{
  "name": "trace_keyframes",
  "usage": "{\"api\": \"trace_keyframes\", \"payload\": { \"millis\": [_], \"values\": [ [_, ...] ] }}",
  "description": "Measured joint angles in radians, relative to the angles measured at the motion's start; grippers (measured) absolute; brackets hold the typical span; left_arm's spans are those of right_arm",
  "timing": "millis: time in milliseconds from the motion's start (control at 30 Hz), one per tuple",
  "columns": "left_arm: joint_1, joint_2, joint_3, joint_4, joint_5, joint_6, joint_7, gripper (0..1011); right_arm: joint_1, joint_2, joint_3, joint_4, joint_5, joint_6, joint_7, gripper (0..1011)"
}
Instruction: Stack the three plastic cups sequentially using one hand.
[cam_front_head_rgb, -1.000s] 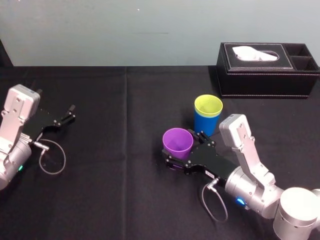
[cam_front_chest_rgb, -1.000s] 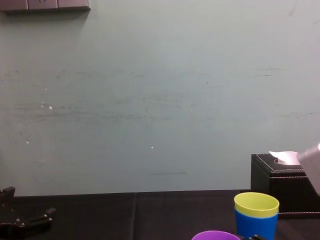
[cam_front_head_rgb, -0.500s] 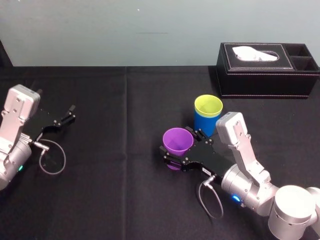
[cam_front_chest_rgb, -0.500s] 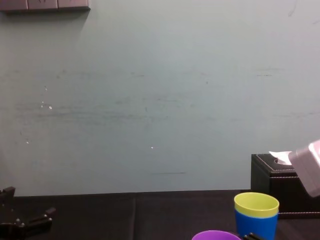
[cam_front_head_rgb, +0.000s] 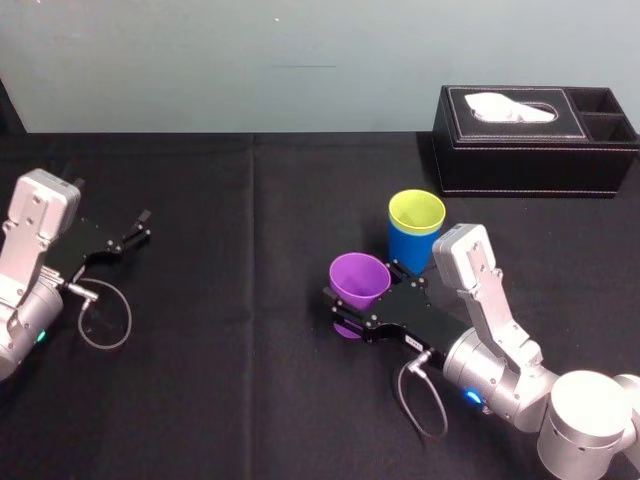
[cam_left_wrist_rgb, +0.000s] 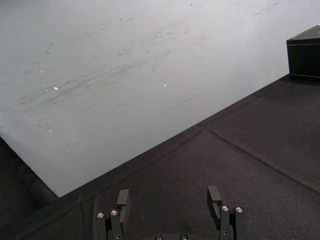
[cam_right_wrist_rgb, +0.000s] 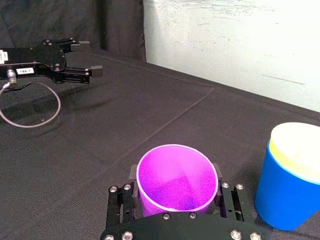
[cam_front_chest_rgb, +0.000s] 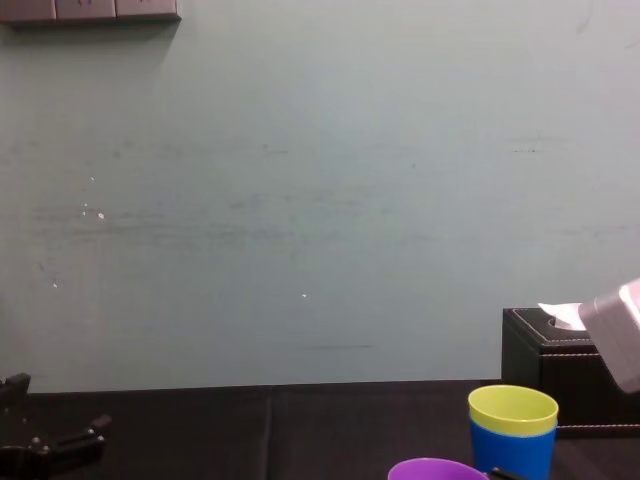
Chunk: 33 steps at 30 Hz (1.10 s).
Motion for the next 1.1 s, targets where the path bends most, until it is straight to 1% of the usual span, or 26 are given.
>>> {"api": "trace_keyframes", "payload": {
  "millis": [133, 333, 467, 500, 567, 800, 900, 1100],
  "values": [
    [0.000, 0.000, 0.000, 0.000, 0.000, 0.000, 0.000, 1011, 0.000, 0.000, 0.000, 0.000, 0.000, 0.000, 0.000, 776],
    [0.000, 0.000, 0.000, 0.000, 0.000, 0.000, 0.000, 1011, -0.002, 0.003, 0.000, -0.007, 0.000, 0.002, 0.001, 755],
    [0.000, 0.000, 0.000, 0.000, 0.000, 0.000, 0.000, 1011, -0.008, 0.013, 0.005, -0.054, 0.000, 0.031, 0.000, 742],
    [0.000, 0.000, 0.000, 0.000, 0.000, 0.000, 0.000, 1011, -0.008, 0.013, 0.005, -0.054, 0.000, 0.031, 0.000, 738],
    [0.000, 0.000, 0.000, 0.000, 0.000, 0.000, 0.000, 1011, -0.009, 0.020, 0.012, -0.089, 0.003, 0.060, -0.003, 738],
    [0.000, 0.000, 0.000, 0.000, 0.000, 0.000, 0.000, 1011, 0.004, 0.037, 0.036, -0.154, 0.017, 0.109, -0.013, 738],
    [0.000, 0.000, 0.000, 0.000, 0.000, 0.000, 0.000, 1011, 0.017, 0.042, 0.052, -0.173, 0.027, 0.129, -0.018, 738],
    [0.000, 0.000, 0.000, 0.000, 0.000, 0.000, 0.000, 1011, 0.047, 0.050, 0.080, -0.192, 0.041, 0.151, -0.031, 737]
  ]
}}
